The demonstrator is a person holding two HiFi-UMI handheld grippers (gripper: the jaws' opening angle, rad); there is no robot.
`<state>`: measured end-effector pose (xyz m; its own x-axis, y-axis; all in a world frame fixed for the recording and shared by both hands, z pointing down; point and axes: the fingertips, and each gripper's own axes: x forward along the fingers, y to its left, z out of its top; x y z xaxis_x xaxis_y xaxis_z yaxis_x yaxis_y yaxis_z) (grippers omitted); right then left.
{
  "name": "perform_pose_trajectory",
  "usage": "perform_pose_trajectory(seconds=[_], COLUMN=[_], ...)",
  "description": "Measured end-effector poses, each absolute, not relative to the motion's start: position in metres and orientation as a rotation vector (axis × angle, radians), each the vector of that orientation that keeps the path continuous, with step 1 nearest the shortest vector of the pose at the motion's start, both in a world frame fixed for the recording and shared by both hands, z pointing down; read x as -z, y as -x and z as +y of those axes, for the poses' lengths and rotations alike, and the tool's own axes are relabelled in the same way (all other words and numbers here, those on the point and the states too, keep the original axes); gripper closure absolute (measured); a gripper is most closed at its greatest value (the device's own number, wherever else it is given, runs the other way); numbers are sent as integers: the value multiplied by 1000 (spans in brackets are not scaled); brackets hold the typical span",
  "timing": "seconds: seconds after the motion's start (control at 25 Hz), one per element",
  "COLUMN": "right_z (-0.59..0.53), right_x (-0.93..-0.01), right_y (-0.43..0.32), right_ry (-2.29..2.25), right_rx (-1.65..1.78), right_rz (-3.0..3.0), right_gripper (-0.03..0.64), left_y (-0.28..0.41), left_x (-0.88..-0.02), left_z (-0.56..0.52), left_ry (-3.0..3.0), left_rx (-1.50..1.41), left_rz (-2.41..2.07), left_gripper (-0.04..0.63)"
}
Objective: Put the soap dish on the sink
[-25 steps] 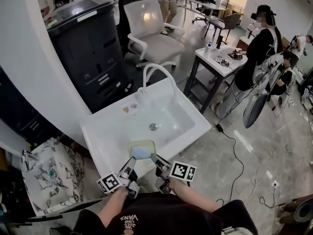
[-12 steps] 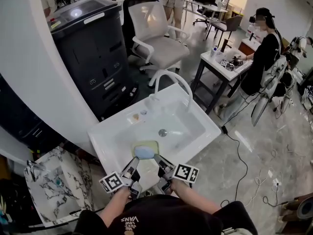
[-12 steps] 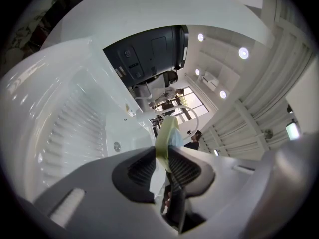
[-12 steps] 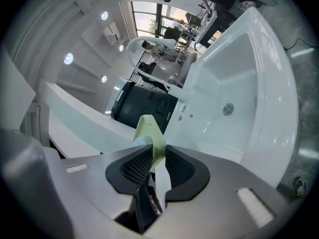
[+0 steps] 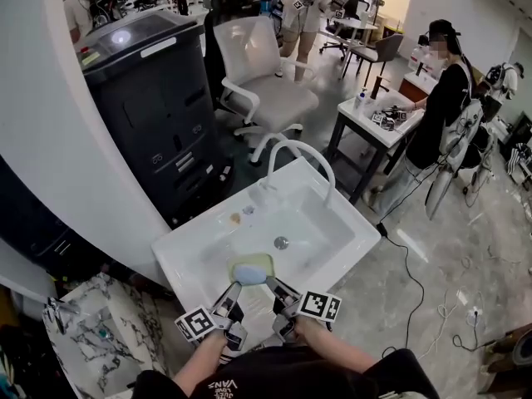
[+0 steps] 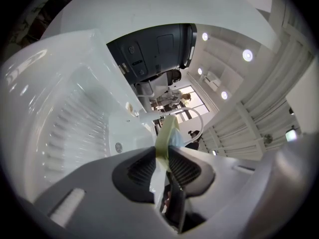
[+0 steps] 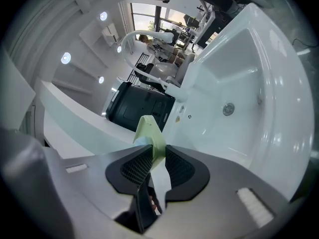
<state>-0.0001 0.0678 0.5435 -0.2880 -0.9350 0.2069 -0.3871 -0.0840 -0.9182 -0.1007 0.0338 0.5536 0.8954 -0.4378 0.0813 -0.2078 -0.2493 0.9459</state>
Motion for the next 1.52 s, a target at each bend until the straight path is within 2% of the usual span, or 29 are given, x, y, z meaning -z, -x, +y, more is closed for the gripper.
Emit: perform_pose_trajectory(seconds=[0.56, 1.52], right_z=[5, -83], right_x=[-553, -618], right_y=[-27, -51], right_ry=[1332, 1234], right_rx=[1495, 1715], right_rz=[1840, 1938], right_gripper=[540, 540], left_y=[77, 53], left_x=[-563, -626], left_z=[-13, -79], left_ry=[-1810, -1651], left_rx=[341, 399], left_rz=[-637, -829], left_gripper=[480, 480])
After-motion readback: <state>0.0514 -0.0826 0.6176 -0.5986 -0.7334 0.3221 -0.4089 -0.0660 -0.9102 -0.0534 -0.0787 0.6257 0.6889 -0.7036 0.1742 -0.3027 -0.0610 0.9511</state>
